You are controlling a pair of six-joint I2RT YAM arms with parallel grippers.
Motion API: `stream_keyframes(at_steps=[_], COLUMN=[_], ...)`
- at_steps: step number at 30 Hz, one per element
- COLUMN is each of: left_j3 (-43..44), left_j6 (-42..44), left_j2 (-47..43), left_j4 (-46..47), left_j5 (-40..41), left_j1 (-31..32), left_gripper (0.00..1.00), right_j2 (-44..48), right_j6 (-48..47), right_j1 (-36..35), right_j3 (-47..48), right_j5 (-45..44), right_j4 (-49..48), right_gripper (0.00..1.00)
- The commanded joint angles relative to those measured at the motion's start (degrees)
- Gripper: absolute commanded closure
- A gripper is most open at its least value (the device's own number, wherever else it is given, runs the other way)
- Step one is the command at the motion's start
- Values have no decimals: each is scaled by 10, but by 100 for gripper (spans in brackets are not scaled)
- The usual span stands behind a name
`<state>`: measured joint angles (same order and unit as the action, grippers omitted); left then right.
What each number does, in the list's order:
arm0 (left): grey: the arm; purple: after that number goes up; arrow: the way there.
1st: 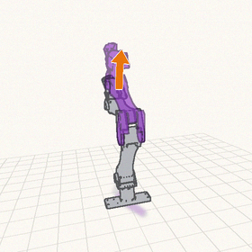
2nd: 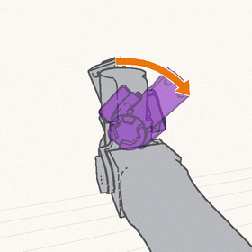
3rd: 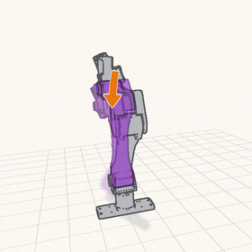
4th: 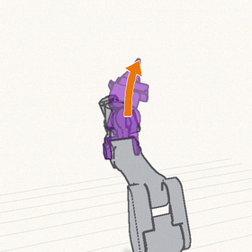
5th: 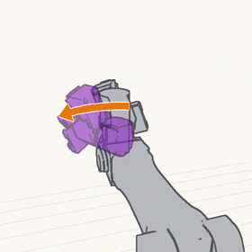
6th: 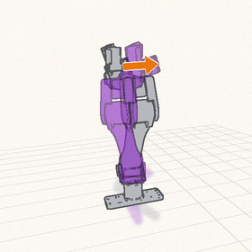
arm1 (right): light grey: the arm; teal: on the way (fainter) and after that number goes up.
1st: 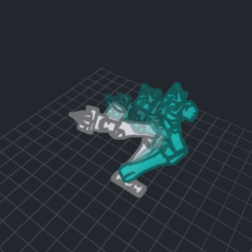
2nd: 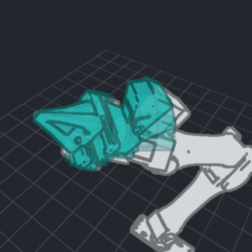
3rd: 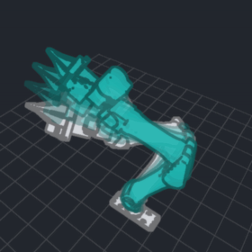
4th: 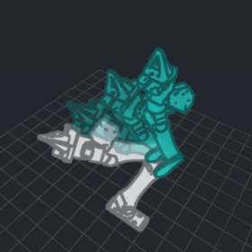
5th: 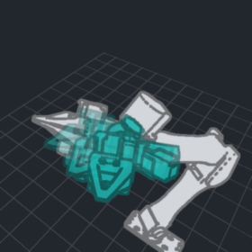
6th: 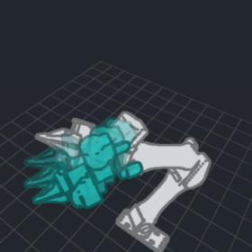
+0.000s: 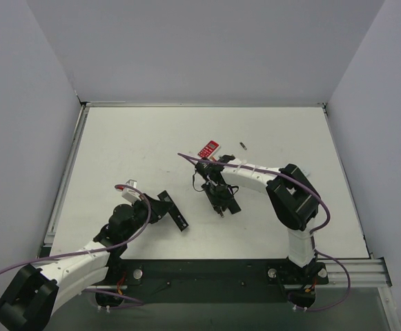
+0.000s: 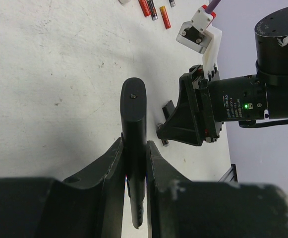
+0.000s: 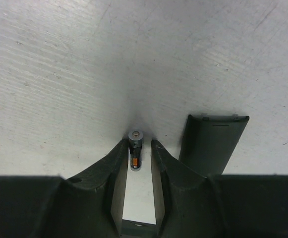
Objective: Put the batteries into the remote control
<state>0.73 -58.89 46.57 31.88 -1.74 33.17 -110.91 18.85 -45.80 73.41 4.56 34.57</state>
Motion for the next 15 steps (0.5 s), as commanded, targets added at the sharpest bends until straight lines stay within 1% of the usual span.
stream_keyframes(at_steps=[1,9,11,15], left_j3=[-7,-7,-7,-7], left_j6=[-2,-3,-4,-7], left_j2=[-11,-16,-14,-15], left_j4=[11,6,7,8], left_j5=[-5,-4,-5,-5], left_j1=[-3,-3,-3,-3], left_gripper=[100,100,100,100], right_j2=[-21,-42,-45,-48], right_j6=[-4,-6,-5,-6], right_j1=[-5,-8,-9,-9], right_j3=[23,46,50,52], right_j5=[1,5,6,4], right_j4=[47,46,46,45], right_gripper=[79,80,83,84])
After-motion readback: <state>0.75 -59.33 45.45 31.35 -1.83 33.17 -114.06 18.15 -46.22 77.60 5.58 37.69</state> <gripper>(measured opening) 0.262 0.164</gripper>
